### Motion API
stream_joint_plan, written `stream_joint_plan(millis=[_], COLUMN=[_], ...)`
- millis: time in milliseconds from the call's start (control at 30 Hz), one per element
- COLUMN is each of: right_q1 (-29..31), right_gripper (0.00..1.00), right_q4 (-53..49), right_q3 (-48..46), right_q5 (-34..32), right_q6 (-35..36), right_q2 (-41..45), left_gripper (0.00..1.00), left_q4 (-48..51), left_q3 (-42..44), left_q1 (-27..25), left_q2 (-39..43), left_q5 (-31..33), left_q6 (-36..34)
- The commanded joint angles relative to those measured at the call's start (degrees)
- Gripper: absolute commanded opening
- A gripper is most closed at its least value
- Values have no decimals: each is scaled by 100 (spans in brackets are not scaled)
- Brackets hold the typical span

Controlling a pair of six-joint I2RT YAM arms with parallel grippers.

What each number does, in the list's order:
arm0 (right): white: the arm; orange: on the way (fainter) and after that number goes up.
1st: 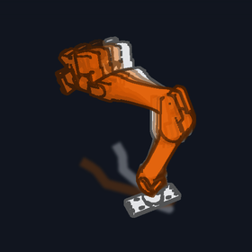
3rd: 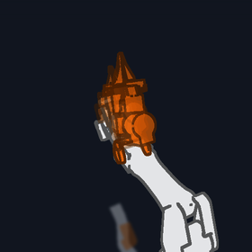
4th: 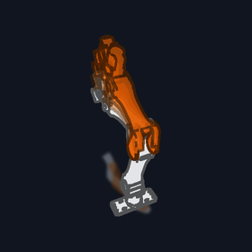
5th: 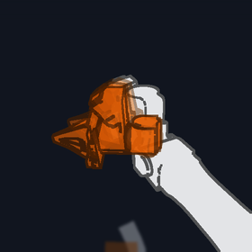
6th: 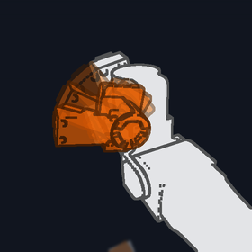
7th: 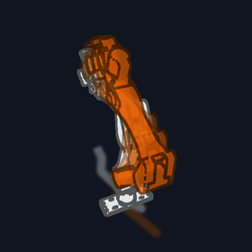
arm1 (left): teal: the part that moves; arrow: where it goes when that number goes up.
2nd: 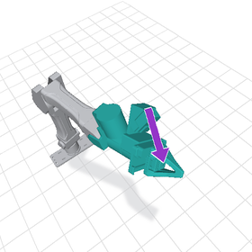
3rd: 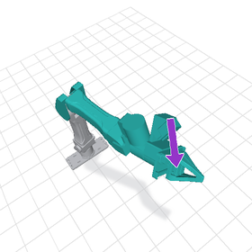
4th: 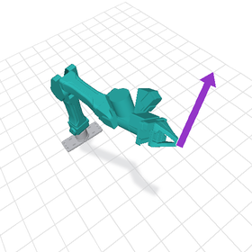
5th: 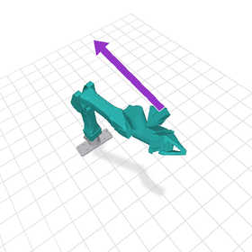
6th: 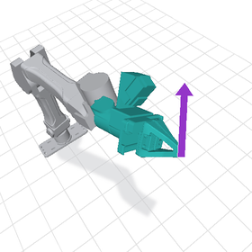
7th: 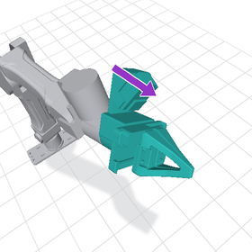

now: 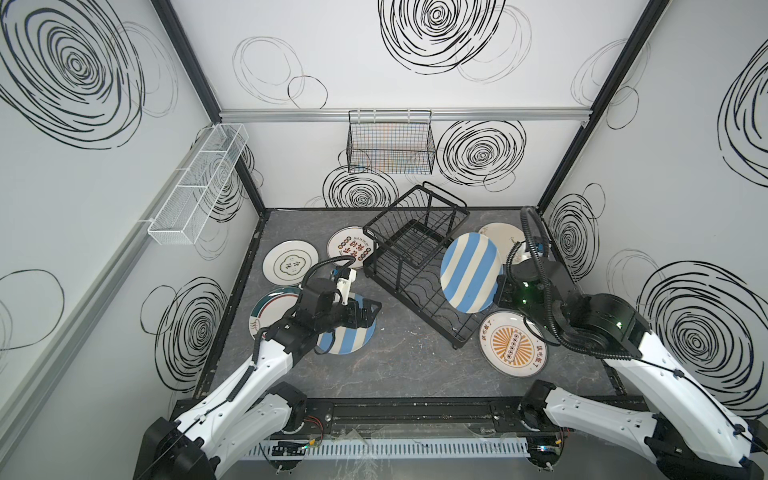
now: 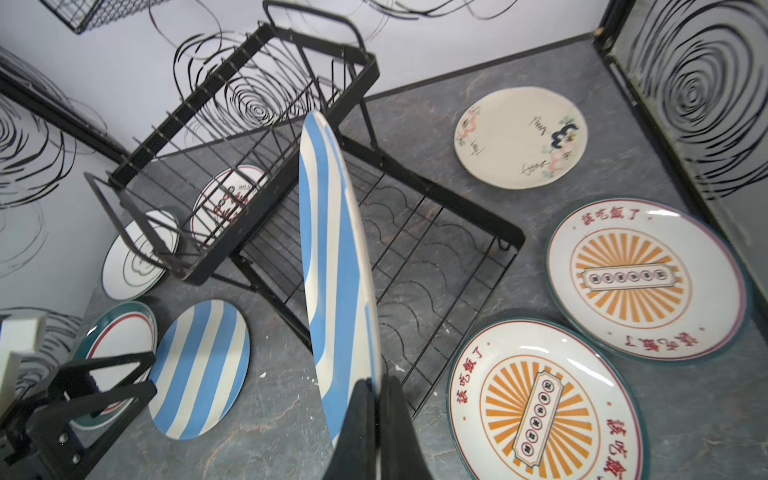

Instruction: Load the plates into the dish rack

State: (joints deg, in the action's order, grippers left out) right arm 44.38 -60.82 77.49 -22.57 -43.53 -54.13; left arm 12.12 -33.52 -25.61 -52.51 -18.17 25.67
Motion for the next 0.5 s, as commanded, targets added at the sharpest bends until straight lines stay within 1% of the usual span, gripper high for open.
stream_joint_plan(millis=[0,100,267,367,467], right_q1=[-200,-495,-1016,-1260,-1419], right_gripper=[0,0,0,0,0], right_q4=[-308,-267,-384,-68,439], right_q3=[464,837,1710,2061,2301], right_q5=[-704,-684,-636,-544,-275], right_q6=[320,792,1474,1953,2460], right_q2=[-203,-410,-797,-1027,-1215], left_gripper=[96,96,96,96,96], left_q4=[-149,-98,5,-31,-84], left_q3=[-316,-447,-612,-604,-645], left_q1=[-22,1,74,148,196], left_q2=[-54,-107,-265,-335,-415], left_q5=[-174,-212,-305,-340,-463], left_q6=[-216,-349,-536,-583,-684])
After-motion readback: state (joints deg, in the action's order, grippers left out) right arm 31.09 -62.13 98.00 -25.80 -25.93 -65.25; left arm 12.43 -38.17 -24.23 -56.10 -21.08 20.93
